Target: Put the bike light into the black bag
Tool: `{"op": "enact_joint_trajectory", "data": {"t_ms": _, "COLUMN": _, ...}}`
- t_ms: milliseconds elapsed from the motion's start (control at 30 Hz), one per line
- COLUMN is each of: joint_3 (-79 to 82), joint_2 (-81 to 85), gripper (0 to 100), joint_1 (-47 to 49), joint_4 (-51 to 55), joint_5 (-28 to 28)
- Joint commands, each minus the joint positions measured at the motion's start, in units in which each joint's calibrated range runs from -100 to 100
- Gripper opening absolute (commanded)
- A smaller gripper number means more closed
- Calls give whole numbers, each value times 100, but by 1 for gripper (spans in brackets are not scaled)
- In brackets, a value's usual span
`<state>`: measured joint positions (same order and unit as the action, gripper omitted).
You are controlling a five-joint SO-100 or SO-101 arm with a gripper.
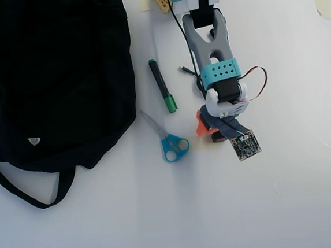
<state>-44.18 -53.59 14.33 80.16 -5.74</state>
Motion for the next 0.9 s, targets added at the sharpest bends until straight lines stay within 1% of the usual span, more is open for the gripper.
{"op": "enact_joint_trajectory", "data": {"t_ms": 0, "joint_3": -146, "joint_2": 89, "gripper": 17, "joint_1": -42, "joint_4": -75, "joint_5": 18}}
{"op": "enact_joint_trajectory", "data": {"t_ms": 100, "joint_3": -155, "joint_2": 89, "gripper": 14, "joint_1": -42, "joint_4": -75, "joint_5": 18}}
{"op": "enact_joint_trajectory", "data": {"t_ms": 367, "joint_3": -191, "joint_2": 89, "gripper": 2, "joint_1": -42, "joint_4": -75, "joint_5": 18}}
{"op": "enact_joint_trajectory", "data": {"t_ms": 867, "joint_3": -200, "joint_2": 98, "gripper": 2, "joint_1": -49, "joint_4": -75, "joint_5": 18}}
